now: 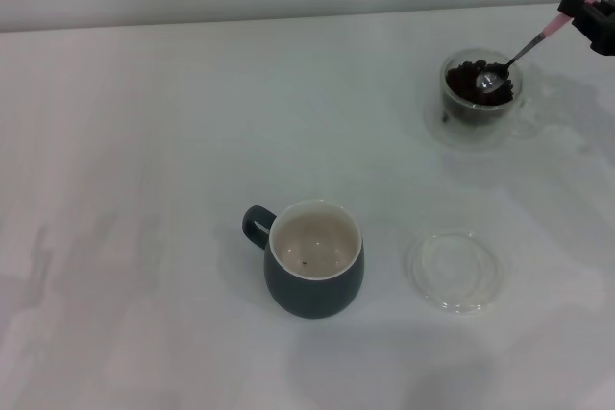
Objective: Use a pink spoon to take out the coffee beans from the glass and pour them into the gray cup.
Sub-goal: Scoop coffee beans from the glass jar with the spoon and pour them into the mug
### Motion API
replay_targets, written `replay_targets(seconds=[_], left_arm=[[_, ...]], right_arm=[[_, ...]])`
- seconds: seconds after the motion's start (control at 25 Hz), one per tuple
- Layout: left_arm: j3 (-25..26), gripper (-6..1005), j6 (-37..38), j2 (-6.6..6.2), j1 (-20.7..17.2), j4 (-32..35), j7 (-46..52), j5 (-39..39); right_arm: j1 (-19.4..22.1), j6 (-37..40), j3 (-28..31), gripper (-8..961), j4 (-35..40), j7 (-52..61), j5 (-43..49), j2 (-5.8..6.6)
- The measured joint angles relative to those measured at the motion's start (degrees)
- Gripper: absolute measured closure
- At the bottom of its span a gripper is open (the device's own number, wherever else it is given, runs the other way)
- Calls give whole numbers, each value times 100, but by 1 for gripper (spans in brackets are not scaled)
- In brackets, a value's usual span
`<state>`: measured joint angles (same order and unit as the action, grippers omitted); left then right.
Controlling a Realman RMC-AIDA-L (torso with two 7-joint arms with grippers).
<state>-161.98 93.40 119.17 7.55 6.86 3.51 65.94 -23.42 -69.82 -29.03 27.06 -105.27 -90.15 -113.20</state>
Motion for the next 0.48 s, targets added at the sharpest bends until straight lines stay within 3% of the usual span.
replay_targets(seconds=[0.48], left_arm=[[0,447,-79,0,143,-18,1,64]], right_arm=[[-31,148,-100,801,-72,1083,-25,-19]])
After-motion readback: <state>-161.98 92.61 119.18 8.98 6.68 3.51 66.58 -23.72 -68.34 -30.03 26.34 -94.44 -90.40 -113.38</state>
